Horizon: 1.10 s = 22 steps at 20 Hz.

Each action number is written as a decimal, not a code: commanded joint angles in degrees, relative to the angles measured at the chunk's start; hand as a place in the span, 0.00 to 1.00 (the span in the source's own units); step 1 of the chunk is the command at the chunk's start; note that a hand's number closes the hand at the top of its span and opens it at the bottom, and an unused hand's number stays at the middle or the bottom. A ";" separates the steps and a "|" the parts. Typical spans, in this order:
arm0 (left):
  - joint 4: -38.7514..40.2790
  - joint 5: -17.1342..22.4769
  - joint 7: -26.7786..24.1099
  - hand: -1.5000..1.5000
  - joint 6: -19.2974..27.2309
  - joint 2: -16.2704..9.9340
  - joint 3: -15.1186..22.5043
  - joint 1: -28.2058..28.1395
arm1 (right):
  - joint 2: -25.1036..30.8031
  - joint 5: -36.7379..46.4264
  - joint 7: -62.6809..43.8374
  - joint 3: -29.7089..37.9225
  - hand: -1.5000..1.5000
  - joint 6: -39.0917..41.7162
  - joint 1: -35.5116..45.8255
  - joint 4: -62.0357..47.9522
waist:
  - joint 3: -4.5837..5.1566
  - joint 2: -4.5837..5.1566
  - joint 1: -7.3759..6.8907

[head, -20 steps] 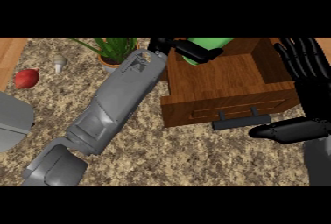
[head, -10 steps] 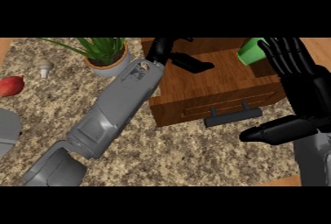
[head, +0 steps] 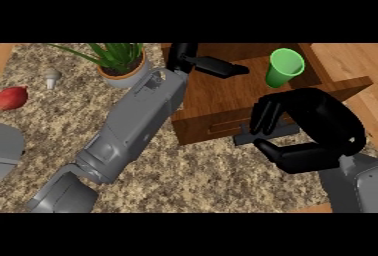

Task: Pick up the cup, place it into the drawer and close the drawer

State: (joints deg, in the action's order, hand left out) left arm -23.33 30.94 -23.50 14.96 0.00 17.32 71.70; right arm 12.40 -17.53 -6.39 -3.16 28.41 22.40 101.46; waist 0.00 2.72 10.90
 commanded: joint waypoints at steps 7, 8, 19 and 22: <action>1.27 6.23 -4.41 0.00 3.07 0.00 -0.95 0.45 | 10.28 12.59 -4.46 -7.34 0.00 8.52 -4.59 -0.14 | -0.05 -1.47 -5.45; 1.79 6.13 -4.06 0.00 3.72 0.00 -2.42 2.41 | 10.27 16.99 -5.85 -8.74 0.00 6.02 -4.07 4.01 | -0.01 -1.82 -5.74; -2.29 7.87 -8.05 0.00 -3.57 -2.18 -3.83 -6.40 | 7.17 41.89 10.71 -16.26 0.00 -5.14 -2.78 -25.08 | -0.07 -2.10 -12.24; -4.24 7.79 -9.57 0.00 -4.27 -3.22 -4.16 -8.76 | 5.43 46.81 14.24 -18.60 0.00 -8.06 1.05 -35.50 | -0.09 -2.01 -13.44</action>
State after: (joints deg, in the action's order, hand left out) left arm -26.01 38.60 -31.55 12.85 -2.01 13.75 65.85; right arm 19.32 23.70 2.96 -19.61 23.58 20.37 77.60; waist -0.06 0.63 -1.11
